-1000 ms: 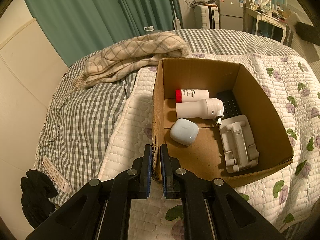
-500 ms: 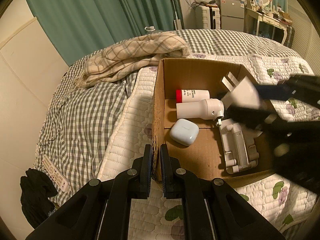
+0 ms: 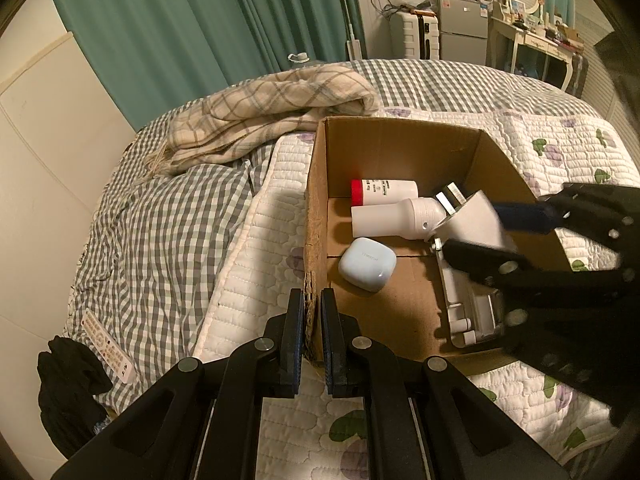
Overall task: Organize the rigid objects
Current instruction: 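Carry the white charger plug into the box and release it, then grasp the second white square charger with the right gripper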
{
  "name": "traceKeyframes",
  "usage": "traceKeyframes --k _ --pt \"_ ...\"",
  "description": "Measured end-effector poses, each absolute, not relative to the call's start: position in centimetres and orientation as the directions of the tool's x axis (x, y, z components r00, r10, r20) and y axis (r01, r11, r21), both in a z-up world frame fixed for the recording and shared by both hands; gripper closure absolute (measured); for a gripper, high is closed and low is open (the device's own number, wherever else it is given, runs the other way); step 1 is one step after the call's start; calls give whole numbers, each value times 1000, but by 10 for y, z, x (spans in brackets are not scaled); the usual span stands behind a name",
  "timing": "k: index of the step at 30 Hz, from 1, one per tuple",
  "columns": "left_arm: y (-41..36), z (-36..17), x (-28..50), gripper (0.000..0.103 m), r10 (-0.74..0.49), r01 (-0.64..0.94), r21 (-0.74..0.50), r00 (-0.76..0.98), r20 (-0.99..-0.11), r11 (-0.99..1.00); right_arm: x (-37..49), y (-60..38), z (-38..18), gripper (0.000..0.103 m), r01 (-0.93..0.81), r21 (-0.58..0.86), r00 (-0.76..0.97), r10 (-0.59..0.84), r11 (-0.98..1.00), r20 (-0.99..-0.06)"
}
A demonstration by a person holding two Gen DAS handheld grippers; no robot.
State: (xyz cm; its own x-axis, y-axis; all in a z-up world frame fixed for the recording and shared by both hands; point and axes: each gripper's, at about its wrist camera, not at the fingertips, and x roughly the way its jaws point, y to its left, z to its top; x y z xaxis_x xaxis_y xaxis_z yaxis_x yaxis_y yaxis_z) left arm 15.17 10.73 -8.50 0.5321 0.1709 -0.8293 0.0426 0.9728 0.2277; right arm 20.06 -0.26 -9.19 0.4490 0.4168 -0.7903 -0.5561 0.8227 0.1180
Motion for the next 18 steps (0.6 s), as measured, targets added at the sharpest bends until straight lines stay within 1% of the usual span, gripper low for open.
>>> traceKeyframes --k 1,2,3,6,8,12,15,18 --pt "107 -85 152 96 170 42 226 532 -830 973 199 -7 -87 39 -548 114 467 416 829 -780" --pt "107 -85 152 96 170 41 226 533 -829 973 198 -14 -80 29 -534 115 494 420 837 -761" --pt "106 -86 152 96 167 45 224 532 -831 974 197 -18 -74 21 -524 119 512 424 843 -747" --pt "103 -87 152 96 173 45 231 533 -828 972 196 -39 -49 21 -508 154 548 456 847 -701" --pt "103 -87 152 96 168 43 226 534 -828 973 194 -53 -29 21 -489 136 595 443 862 -670" --pt "103 -86 152 96 172 43 230 534 -828 972 188 -77 -1 11 -451 80 676 399 889 -619" --pt "104 -86 152 96 175 42 233 534 -827 972 182 -99 14 8 -407 47 730 356 912 -584" --pt "104 -86 152 96 175 42 233 534 -827 972 178 -118 20 5 -342 -5 780 281 940 -560"
